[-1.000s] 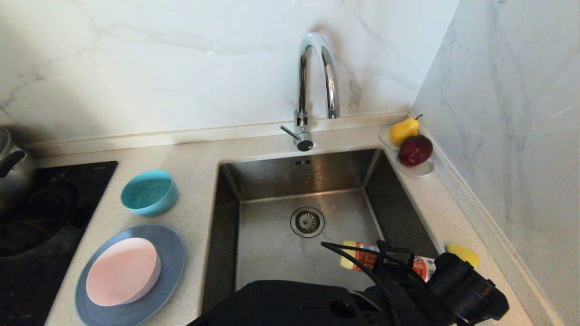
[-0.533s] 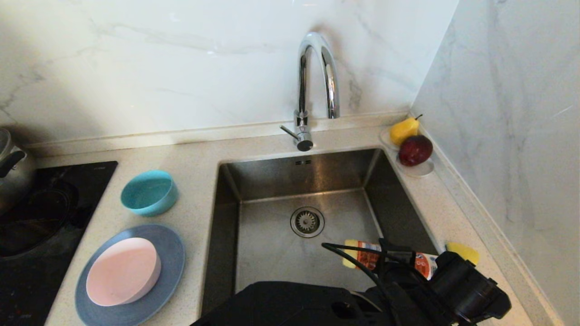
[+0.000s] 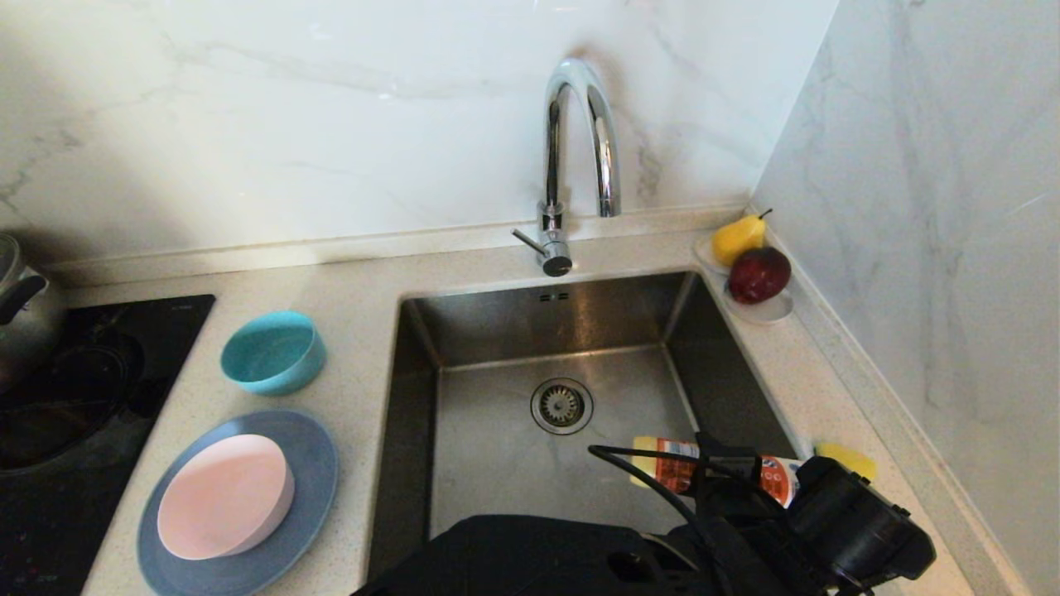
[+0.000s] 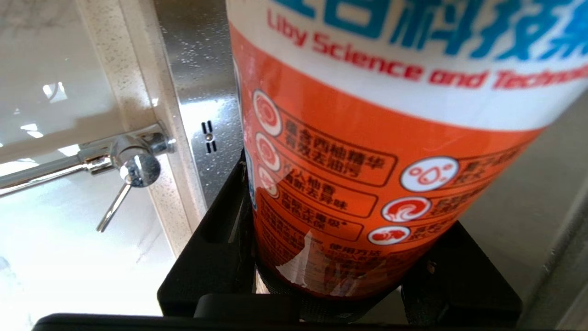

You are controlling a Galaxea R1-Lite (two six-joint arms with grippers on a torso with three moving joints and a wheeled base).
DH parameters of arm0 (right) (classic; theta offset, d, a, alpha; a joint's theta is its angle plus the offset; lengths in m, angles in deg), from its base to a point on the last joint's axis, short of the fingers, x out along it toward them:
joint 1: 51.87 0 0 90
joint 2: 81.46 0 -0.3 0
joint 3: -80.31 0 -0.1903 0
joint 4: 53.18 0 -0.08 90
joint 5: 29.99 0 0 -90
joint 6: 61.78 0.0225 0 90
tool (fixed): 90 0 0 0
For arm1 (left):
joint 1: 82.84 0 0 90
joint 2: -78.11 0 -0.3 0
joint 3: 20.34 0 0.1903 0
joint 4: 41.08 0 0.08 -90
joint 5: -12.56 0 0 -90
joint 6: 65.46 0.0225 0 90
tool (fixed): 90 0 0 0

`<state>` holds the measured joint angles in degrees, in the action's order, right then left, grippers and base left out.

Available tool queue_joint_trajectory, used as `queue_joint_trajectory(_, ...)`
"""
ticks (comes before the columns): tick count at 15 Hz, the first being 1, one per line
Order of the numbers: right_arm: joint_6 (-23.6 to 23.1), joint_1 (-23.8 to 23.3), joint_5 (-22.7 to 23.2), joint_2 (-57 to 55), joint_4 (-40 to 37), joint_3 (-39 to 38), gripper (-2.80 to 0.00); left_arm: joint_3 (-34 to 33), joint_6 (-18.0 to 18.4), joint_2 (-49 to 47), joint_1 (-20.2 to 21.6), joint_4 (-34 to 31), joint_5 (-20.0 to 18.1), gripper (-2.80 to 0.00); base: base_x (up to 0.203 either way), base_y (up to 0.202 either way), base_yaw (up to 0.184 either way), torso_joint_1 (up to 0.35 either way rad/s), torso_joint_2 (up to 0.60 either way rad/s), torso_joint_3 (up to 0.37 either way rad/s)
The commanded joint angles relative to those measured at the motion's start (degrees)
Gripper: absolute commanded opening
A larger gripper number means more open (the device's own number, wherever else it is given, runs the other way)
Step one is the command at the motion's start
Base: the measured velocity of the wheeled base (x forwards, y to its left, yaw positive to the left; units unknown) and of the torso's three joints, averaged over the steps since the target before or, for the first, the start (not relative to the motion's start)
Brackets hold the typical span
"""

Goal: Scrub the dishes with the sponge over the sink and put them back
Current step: Squeeze it onto the sponge

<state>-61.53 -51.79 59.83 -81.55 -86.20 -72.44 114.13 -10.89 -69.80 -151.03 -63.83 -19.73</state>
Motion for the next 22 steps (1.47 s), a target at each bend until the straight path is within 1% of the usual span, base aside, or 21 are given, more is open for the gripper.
queue_joint_trajectory(1,0.0,0.0,0.0,0.0,-0.1,0.0,-2.80,0.1,0.5,-0.5,0.0,0.0,0.3,-2.80,0.000,0.000,0.000,0.000,0.00,0.000)
queue_joint_trajectory(9,0.0,0.0,0.0,0.0,0.0,0.0,-2.80,0.0,0.2,-1.4,0.0,0.1,0.4,-2.80,0.000,0.000,0.000,0.000,0.00,0.000)
queue_joint_trajectory(12,0.0,0.0,0.0,0.0,-0.1,0.0,-2.80,0.0,0.3,-1.2,0.0,3.0,0.5,-2.80,0.000,0.000,0.000,0.000,0.00,0.000)
queue_joint_trajectory(22,0.0,0.0,0.0,0.0,0.0,0.0,-2.80,0.0,0.1,-2.5,0.0,3.2,0.6,-2.80,0.000,0.000,0.000,0.000,0.00,0.000)
